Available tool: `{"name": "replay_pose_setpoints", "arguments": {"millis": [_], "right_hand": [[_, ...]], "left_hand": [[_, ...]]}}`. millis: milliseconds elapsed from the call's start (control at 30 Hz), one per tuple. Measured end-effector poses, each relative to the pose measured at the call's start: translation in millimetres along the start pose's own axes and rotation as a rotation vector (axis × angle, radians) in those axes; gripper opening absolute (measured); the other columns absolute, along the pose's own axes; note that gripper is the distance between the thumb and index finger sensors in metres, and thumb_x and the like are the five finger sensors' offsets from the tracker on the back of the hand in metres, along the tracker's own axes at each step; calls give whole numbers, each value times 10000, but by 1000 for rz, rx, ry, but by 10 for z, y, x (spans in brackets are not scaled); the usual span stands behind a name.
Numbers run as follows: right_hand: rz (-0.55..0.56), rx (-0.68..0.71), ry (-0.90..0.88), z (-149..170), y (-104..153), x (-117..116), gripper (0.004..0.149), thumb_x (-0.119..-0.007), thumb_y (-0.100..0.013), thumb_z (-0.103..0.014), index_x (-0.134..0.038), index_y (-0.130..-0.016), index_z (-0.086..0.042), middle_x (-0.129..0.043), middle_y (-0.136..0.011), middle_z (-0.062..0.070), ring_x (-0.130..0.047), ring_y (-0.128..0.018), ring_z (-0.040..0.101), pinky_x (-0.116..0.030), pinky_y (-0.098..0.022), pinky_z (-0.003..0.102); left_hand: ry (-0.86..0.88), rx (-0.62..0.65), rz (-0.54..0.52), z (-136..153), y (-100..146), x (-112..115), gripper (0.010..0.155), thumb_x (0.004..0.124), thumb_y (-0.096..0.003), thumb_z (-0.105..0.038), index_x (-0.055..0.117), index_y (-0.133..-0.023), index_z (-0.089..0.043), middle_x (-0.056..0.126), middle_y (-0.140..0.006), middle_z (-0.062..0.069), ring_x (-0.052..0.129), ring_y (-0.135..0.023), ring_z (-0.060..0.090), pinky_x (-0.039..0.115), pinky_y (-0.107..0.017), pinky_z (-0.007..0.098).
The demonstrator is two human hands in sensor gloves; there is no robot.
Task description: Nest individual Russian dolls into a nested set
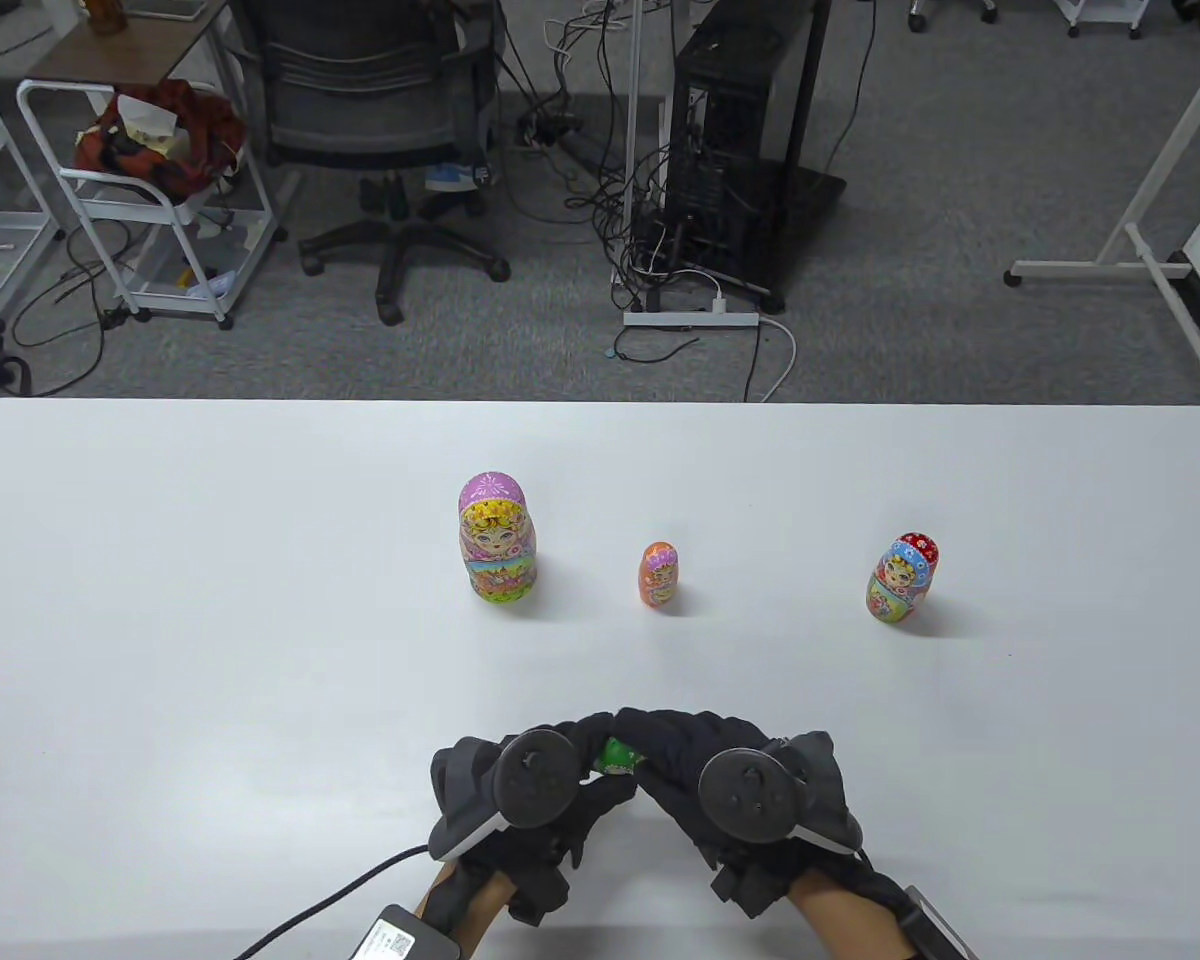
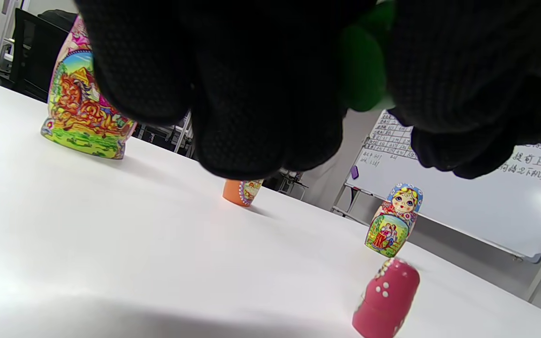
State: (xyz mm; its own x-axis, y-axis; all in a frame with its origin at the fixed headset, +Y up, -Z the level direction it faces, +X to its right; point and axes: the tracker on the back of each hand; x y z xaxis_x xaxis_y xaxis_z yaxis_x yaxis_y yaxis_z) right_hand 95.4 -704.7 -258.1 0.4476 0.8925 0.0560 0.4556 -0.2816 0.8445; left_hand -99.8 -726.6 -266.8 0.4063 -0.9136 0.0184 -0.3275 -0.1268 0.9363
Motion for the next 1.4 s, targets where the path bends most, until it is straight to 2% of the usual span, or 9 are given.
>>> {"name": "replay_pose_setpoints", "arguments": {"millis": [567,733,833,867,933,1033,1233,1300,1400], "right_hand": [[101,-23,40,-59,27,16,545,-758,-467,-422,-581,-957,-263,-865,-861,34,-955,-648,205,-802,-526,410],[123,-51,46,-42,21,90,546,-749,-473,-449,-571,-957,-272,-857,-852,29,-939,-650,210,-783,-547,440],[48,-230,183,116,-12,154,546,-787,-474,-419,-600,-962,-264,-853,-853,67,-925,-644,245,-764,-553,472],[-39,-329,306,210,-24,107,558,-803,-473,-400,-595,-970,-254,-850,-857,80,-922,-647,253,-758,-559,484],[-187,-390,462,369,-29,-6,555,-792,-482,-421,-591,-977,-270,-850,-859,57,-926,-648,228,-767,-563,468],[-357,-496,438,608,-15,-202,543,-797,-491,-414,-613,-980,-265,-857,-852,73,-924,-640,244,-757,-562,483],[-484,-529,495,680,-18,-269,521,-817,-501,-398,-634,-982,-318,-821,-896,69,-901,-681,253,-738,-591,493],[-465,-530,497,672,-29,-274,516,-835,-490,-392,-659,-972,-329,-837,-887,72,-908,-673,263,-737,-587,502],[-504,-527,525,628,-15,-233,648,-844,-486,-436,-493,-1029,-401,-818,-909,72,-907,-670,265,-733,-588,505]], "left_hand": [[42,-26,-10,84,-5,-27,687,835,-353,-628,831,-886,-195,1059,-684,-45,1077,-545,101,888,-527,402],[51,-60,-73,94,2,-95,688,853,-333,-632,841,-871,-204,1060,-677,-49,1076,-541,103,886,-526,403],[32,-71,-85,135,7,-98,689,871,-322,-627,845,-865,-203,1060,-670,-45,1076,-532,102,888,-520,404],[25,-78,-79,151,1,-88,691,879,-317,-625,842,-865,-206,1056,-672,-48,1073,-533,102,886,-521,404],[9,-83,-71,167,-10,-74,691,886,-313,-623,837,-867,-212,1050,-676,-51,1068,-539,100,883,-524,404],[-2,-88,-58,177,-12,-48,690,889,-313,-616,837,-869,-210,1049,-680,-49,1067,-542,103,881,-526,406],[-7,-88,-57,179,-14,-57,689,891,-311,-611,840,-866,-206,1054,-674,-44,1070,-538,104,883,-523,407],[-19,-85,-58,172,-11,-59,689,892,-313,-609,839,-867,-204,1053,-676,-45,1070,-537,105,883,-523,408],[-22,-85,-56,167,-7,-55,693,895,-309,-608,836,-869,-204,1049,-677,-45,1067,-539,104,881,-525,407]]}}
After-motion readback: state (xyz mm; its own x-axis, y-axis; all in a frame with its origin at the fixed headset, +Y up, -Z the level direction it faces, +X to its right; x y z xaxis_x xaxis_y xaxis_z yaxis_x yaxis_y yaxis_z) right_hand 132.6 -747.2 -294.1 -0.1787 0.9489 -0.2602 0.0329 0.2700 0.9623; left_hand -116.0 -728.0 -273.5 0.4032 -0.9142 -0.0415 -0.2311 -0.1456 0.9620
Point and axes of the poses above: the tracker on the back of each hand, its own z axis roughly to the little-finger side, its own y axis roughly from the fingertips to the wrist, x = y × z
